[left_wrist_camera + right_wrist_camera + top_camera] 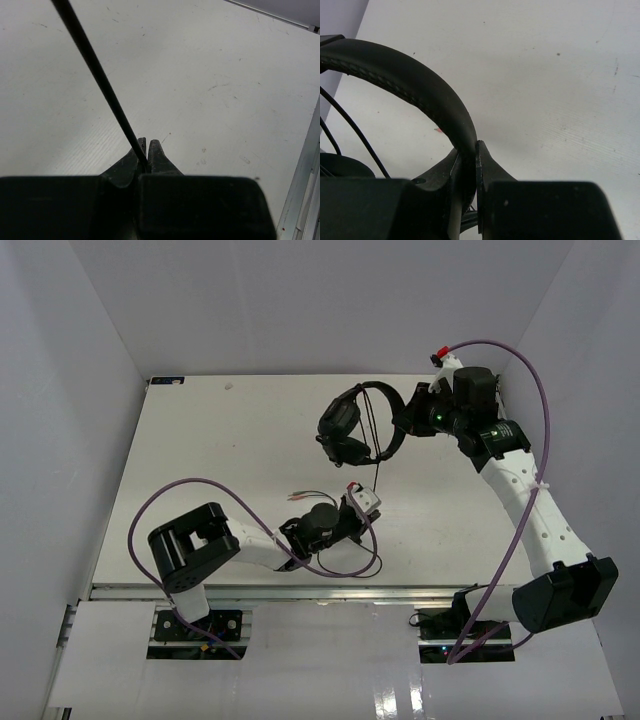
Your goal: Wrap the headphones
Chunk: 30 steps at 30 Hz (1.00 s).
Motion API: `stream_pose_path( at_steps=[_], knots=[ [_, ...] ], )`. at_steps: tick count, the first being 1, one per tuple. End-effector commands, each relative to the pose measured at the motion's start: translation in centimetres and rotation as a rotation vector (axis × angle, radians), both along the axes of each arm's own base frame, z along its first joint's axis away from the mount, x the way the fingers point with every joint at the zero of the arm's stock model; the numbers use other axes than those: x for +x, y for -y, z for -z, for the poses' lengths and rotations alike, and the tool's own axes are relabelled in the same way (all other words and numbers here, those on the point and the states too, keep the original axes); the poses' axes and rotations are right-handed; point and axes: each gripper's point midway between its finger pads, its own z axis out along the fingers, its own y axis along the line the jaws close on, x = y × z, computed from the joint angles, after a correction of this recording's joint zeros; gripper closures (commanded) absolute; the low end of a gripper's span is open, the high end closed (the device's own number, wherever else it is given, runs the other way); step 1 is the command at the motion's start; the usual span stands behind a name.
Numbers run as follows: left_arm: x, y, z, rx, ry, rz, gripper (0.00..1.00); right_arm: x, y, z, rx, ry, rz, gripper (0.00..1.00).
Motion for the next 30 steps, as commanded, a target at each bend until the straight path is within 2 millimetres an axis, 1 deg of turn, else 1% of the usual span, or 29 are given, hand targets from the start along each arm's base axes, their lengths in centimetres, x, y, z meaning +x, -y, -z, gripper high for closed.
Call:
stream_pose_path(
  at_steps=[1,5,7,8,10,11,13,15,18,20,25,30],
  knots=[
    [-0.8,-2.0,2.4,0.091,-0.013,-0.014,0.98,-1.8,-1.8,-9.0,0.223,0.163,-0.142,0.92],
    [-0.5,-3.5,1.3,0.053,0.013,-0.049,0.97,-3.6,-2.1,-9.7,0.271,0.167,-0.279,0.92],
    [-0.4,-4.6,0.4,0.016,0.026,-0.066,0.94,-4.8,-2.7,-9.7,0.292,0.152,-0.361,0.92],
    [-0.5,-5.2,0.4,0.009,0.021,-0.070,0.91,-5.2,-2.8,-9.8,0.302,0.147,-0.393,0.92],
    [-0.3,-5.8,-0.7,-0.029,0.028,-0.073,0.89,-5.6,-2.7,-9.8,0.307,0.148,-0.415,0.92],
    [-0.1,-6.5,-1.3,-0.051,0.026,-0.080,0.87,-6.0,-2.7,-9.9,0.310,0.151,-0.437,0.92],
    [-0.2,-7.2,-1.2,-0.063,0.008,-0.070,0.86,-6.5,-2.8,-10.2,0.314,0.159,-0.464,0.92],
    [0.3,-8.1,-1.5,-0.079,0.002,-0.081,0.86,-7.0,-2.8,-10.6,0.319,0.167,-0.482,0.92],
    [1.0,-9.4,-1.2,-0.088,-0.020,-0.108,0.84,-7.8,-2.9,-11.5,0.324,0.189,-0.501,0.92],
    [1.4,-9.9,-1.2,-0.097,-0.028,-0.123,0.83,-8.4,-2.9,-12.0,0.327,0.197,-0.512,0.92],
    [2.3,-10.7,-1.0,-0.110,-0.045,-0.151,0.79,-9.6,-2.8,-12.9,0.330,0.218,-0.530,0.92],
    [2.9,-11.5,-0.3,-0.108,-0.063,-0.173,0.79,-10.5,-2.5,-14.0,0.324,0.255,-0.535,0.92]
  ],
)
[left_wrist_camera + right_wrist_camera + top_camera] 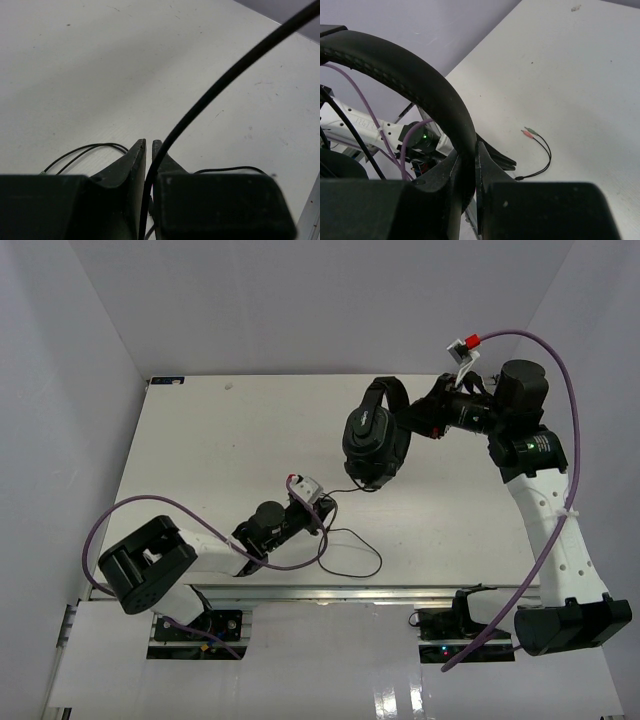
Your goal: Wrap the headphones
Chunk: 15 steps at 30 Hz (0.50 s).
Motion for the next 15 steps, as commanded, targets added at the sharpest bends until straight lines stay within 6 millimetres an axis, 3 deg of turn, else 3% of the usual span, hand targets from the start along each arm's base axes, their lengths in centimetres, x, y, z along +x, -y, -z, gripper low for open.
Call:
stream_pose_path(
  at_steps=[1,9,15],
  knots=[
    [0.1,-0.7,0.5,-0.011,-0.031,-0.009,0.79,-2.3,0.1,-4.5,0.052,0.108,-0.044,0.92],
    [-0.5,-2.8,2.2,0.000,-0.076,-0.009,0.81,-3.3,0.7,-5.9,0.062,0.147,-0.049,0.92],
    [1.0,-4.7,1.4,0.045,-0.094,0.002,0.98,-4.4,1.1,-5.0,-0.003,0.241,-0.074,0.92]
  ],
)
